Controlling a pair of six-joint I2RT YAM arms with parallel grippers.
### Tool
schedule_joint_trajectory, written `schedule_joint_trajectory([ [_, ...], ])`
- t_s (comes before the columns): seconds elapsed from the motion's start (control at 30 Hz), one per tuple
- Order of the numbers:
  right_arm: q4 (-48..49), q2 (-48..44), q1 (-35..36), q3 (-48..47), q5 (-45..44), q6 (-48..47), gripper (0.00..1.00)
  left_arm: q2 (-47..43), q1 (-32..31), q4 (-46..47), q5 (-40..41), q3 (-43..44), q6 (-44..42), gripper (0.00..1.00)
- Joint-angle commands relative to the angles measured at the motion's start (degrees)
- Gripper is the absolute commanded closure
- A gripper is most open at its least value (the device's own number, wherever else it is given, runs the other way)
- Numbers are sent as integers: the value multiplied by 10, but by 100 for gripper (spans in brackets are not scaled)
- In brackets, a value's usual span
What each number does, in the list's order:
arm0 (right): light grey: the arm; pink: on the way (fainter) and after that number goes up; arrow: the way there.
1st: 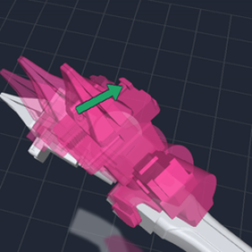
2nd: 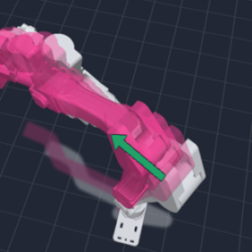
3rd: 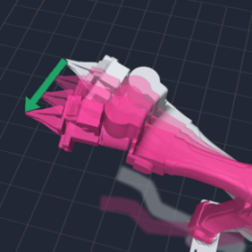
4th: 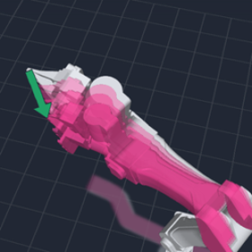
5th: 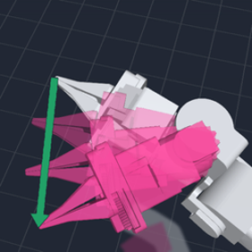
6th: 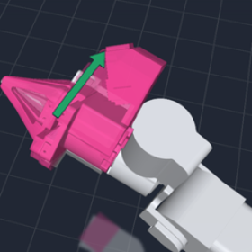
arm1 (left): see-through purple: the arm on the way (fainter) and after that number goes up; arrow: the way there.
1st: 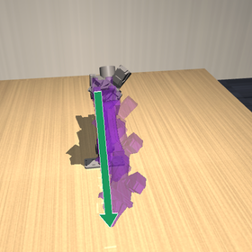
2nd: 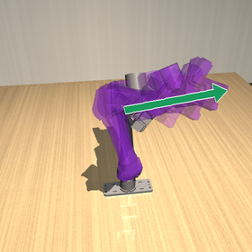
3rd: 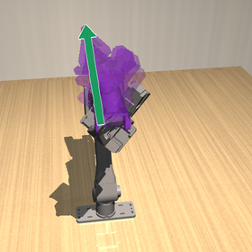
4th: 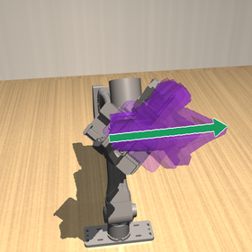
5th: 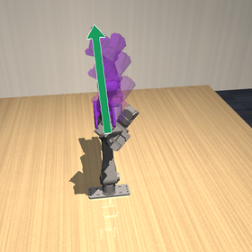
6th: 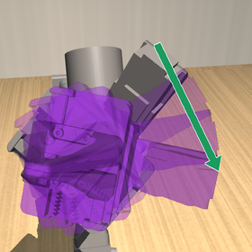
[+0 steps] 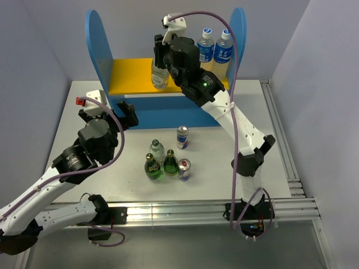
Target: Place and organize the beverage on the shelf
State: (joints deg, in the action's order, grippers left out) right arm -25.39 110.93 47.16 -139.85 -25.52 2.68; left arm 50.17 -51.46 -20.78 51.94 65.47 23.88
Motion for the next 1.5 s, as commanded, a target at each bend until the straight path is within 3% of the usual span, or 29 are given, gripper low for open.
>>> schedule_joint_trajectory([
  [0.0,119,-6,-29,-13,46,-1,100,-16,-1,-6,5,-3,2,1],
  [0.13,134,42,-42,-54,64,-14,100,-11,-1,-11,-4,-2,3,1],
  [0.6,202,105,-42,-47,117,13,100,-13,-2,-15,-21,-1,10,1],
  [0.83,236,107,-32,9,138,-2,99,-15,-2,-17,-21,-3,13,1],
  [0.9,244,105,-31,19,142,-9,94,-16,-2,-20,-22,-3,13,1],
  [1.0,249,100,-29,35,137,-15,63,-16,-2,-18,-22,-4,13,1],
  [1.03,250,97,-29,43,135,-16,39,-16,-2,-17,-23,-4,14,1],
  [1.1,252,95,-29,51,134,-20,23,-16,-2,-17,-24,-5,14,1],
  [1.33,270,72,-25,100,120,-21,9,-12,-2,-21,-18,-7,13,1],
  [1.4,284,51,-22,133,122,-21,0,-11,-2,-19,-18,-8,12,1],
  [1.47,313,31,-22,167,124,-21,0,-10,-3,-20,-18,-8,12,1],
])
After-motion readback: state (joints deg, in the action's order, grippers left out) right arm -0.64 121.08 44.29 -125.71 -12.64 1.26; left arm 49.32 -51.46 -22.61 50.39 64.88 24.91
